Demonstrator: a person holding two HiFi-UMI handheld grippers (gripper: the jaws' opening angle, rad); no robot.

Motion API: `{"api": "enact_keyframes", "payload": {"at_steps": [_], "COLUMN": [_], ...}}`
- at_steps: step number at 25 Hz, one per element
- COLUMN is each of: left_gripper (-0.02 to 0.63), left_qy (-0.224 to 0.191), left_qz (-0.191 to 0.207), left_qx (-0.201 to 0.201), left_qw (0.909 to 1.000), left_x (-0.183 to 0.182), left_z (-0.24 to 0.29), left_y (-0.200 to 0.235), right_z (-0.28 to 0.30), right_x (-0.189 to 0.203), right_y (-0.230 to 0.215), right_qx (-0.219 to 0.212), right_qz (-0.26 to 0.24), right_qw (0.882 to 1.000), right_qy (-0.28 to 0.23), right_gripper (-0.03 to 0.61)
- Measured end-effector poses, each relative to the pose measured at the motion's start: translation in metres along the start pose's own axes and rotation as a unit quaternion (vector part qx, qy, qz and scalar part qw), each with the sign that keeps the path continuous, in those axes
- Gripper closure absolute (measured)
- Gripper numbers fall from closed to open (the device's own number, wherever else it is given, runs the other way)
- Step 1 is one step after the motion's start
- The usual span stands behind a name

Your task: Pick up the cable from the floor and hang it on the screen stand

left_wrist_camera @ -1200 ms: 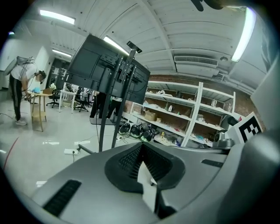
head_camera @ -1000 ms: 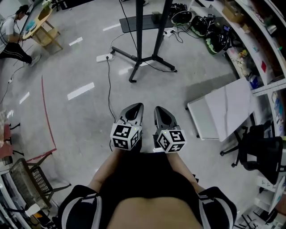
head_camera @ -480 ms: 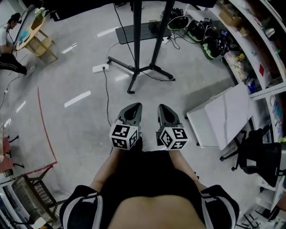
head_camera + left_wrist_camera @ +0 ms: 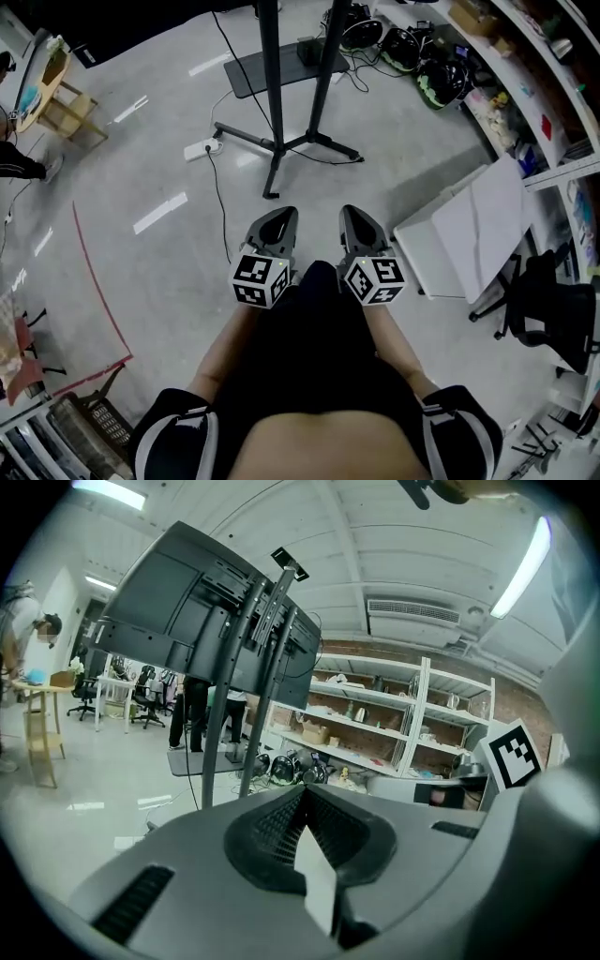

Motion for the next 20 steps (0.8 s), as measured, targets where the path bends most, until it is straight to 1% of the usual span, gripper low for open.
{"api": "enact_keyframes", "payload": {"at_steps": [4,8,11,15,20], "left_gripper": [0.607,0.607,0.607,0.607,0.607], "left_qy": [-0.004,-0.006,-0.008,-0.013,-0.001], "left_qz": [-0.003,0.0,0.001,0.008,0.02], "left_qx": [0.007,0.011,0.015,0.028,0.048], "left_qw": [1.0,0.9999,0.9998,0.9995,0.9987], "left_x": [-0.005,-0.007,-0.01,-0.017,-0.011], "left_z": [0.018,0.043,0.068,0.104,0.151], "left_y": [0.007,0.011,0.015,0.018,0.028], "right_z": [0.005,0.014,0.027,0.051,0.086], "right_x": [0.005,-0.006,-0.015,-0.025,-0.03], "right_y": [-0.015,-0.037,-0.058,-0.083,-0.119], "right_qx": [0.018,0.029,0.036,0.031,0.024], "right_qz": [-0.012,-0.022,-0.019,-0.024,-0.034], "right_qw": [1.0,0.999,0.999,0.999,0.999], "right_qy": [0.018,0.009,0.005,0.003,0.001], "right_gripper": [0.555,0.555,0.555,0.555,0.555]}}
Point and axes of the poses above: the fingertips, and each gripper's own axes: z forward along the fingers, y to its left, x out of its underside, the point moved 5 cm from there along -z, backward along the fingers, and after that the axes turned 11 degrees about -y, right-handed, at the moved point
